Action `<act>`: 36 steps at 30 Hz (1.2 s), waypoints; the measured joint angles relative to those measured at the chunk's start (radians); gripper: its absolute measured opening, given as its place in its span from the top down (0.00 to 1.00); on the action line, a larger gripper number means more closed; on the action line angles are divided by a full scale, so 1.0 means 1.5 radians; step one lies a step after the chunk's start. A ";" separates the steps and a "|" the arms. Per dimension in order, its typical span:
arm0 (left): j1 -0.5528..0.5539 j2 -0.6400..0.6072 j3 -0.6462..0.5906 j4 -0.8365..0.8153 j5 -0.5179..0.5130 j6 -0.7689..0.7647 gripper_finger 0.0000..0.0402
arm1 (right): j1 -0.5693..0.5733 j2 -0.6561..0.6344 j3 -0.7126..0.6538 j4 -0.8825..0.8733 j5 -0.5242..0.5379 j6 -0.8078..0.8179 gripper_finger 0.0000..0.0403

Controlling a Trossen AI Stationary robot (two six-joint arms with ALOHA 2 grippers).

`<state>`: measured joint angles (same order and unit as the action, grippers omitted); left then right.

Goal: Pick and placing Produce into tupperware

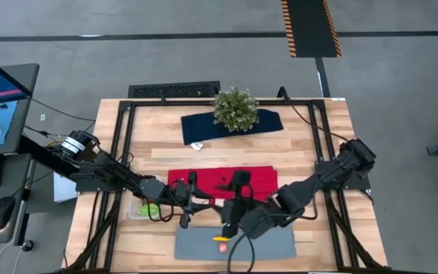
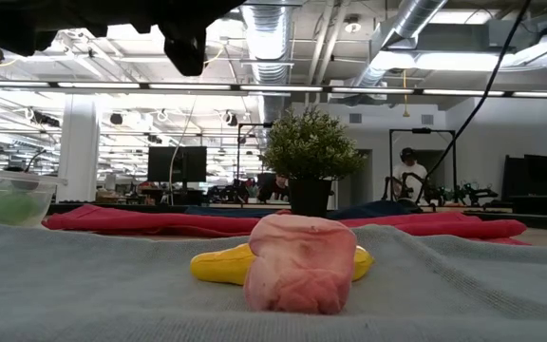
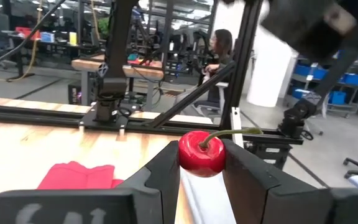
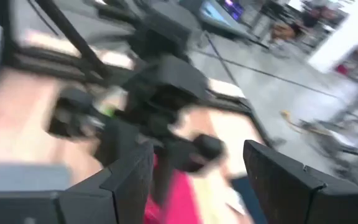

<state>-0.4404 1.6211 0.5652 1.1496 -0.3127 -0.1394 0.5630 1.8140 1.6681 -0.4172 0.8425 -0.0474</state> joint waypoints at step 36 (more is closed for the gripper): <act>-0.077 -0.449 0.000 -0.942 -0.190 -0.373 0.76 | 0.199 -0.018 -0.186 -0.615 0.094 0.870 0.32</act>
<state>-0.5559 0.9476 0.5655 -0.2638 -0.5983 -0.6992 0.8608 1.7874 1.3886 -1.3401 0.9833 1.2583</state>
